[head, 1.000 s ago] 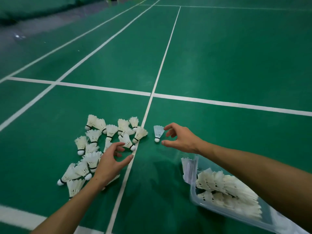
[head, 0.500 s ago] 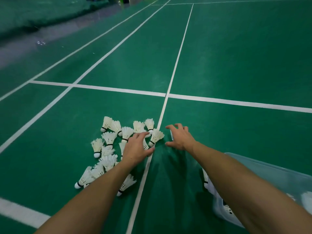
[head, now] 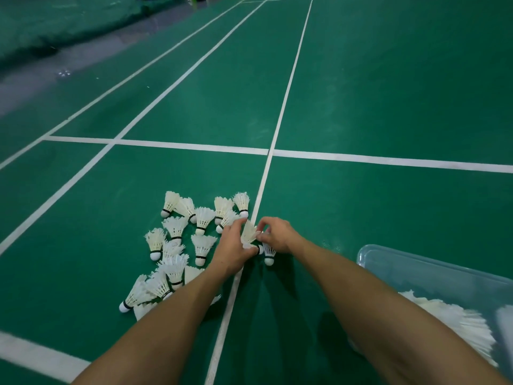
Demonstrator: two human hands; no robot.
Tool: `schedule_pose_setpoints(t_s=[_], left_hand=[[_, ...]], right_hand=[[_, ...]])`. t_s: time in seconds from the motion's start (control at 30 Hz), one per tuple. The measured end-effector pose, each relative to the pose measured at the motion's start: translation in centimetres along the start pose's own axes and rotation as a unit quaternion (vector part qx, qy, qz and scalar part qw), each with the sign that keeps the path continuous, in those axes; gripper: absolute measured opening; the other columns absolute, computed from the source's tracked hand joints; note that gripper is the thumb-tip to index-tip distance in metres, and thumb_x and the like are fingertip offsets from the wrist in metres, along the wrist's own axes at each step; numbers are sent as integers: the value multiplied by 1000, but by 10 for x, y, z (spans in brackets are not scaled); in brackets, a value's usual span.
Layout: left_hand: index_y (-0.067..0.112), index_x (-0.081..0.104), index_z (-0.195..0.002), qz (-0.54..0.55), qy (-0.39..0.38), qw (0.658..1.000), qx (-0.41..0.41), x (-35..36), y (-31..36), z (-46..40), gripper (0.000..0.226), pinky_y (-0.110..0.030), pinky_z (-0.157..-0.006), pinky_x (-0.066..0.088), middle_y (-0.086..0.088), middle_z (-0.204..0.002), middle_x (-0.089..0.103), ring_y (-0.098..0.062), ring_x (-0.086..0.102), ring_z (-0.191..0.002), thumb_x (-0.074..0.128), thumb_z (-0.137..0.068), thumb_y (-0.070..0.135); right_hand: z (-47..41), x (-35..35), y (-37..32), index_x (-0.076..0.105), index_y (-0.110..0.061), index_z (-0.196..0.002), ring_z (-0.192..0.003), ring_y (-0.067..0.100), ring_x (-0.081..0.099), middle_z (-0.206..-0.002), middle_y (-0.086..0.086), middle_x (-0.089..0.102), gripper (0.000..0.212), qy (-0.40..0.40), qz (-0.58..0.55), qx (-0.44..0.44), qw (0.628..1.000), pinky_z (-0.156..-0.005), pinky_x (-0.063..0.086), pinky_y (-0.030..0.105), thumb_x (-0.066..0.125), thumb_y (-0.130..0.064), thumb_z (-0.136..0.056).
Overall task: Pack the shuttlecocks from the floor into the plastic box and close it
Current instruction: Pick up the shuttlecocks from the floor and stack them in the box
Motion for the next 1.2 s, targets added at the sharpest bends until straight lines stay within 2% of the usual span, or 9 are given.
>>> schedule_pose_setpoints(t_s=[0.17,0.33,0.4,0.5,0.6,0.8,0.97,1.13,1.2], left_hand=[[33,37,-154,49,18,998,18,10,12,24,87,-48,-101,55,-3,-136,50,-16,56,-110,84,-82,27],[39,42,-153,96,38,990,96,11,62,53,81,-44,-85,57,-4,-118,63,-24,62,-89,75,-79,34],[32,52,-148,98,45,984,140,10,89,63,66,-36,-69,53,-3,-104,72,-18,61,-73,75,-86,24],[25,64,-128,124,40,976,176,6,142,81,36,-15,-49,33,24,-72,66,-6,45,-47,75,-95,16],[21,66,-116,143,19,967,208,13,197,95,22,-11,-45,32,15,-63,52,-2,45,-42,75,-96,18],[24,63,-124,119,-36,953,276,51,292,131,34,-12,-49,43,11,-81,57,5,56,-52,77,-94,16],[41,46,-141,39,-134,945,297,86,306,149,60,-19,-59,54,13,-103,67,5,64,-64,78,-92,26],[57,27,-150,-174,-190,898,357,113,309,164,74,-24,-79,46,22,-117,60,-1,48,-80,71,-92,42],[59,19,-153,-230,-236,861,386,130,310,171,81,-29,-90,49,16,-143,57,-7,54,-98,69,-92,41]], right_hand=[[33,-10,-3,68,-19,-108,-79,19,59,-97,7,65,8,-2,-25,-24,999,-72,54,35,67,-24,-103],[85,-52,-10,71,-18,-107,-82,23,60,-99,11,67,10,24,6,-75,997,-69,45,33,67,-24,-101],[112,-78,-12,71,-20,-105,-89,23,64,-102,9,68,8,37,21,-90,995,-73,46,31,68,-25,-101],[157,-125,-12,71,-23,-104,-95,16,62,-105,2,66,5,61,37,-100,992,-80,46,30,69,-27,-101],[207,-174,-8,73,-21,-108,-94,12,61,-101,-3,64,9,105,45,-102,988,-83,47,28,71,-22,-99],[309,-237,53,62,-25,-135,-98,1,55,-122,1,58,43,160,52,-35,985,-88,46,14,74,-25,-94],[359,-254,126,63,-25,-140,-111,11,59,-132,-1,54,57,211,-22,43,976,-83,42,4,82,-21,-86],[367,-253,175,68,-20,-137,-113,15,67,-128,-1,68,59,221,-98,77,967,-107,54,36,85,-16,-81],[367,-250,188,69,-21,-135,-107,11,68,-124,-1,69,58,220,-119,76,965,-102,56,32,86,-14,-81]])
Point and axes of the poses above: each hand's wrist, its own z-axis away from the middle knuckle, its own x-axis out of the palm, y = z × x, the point moved 6 cm from there along -z, towards the middle knuckle
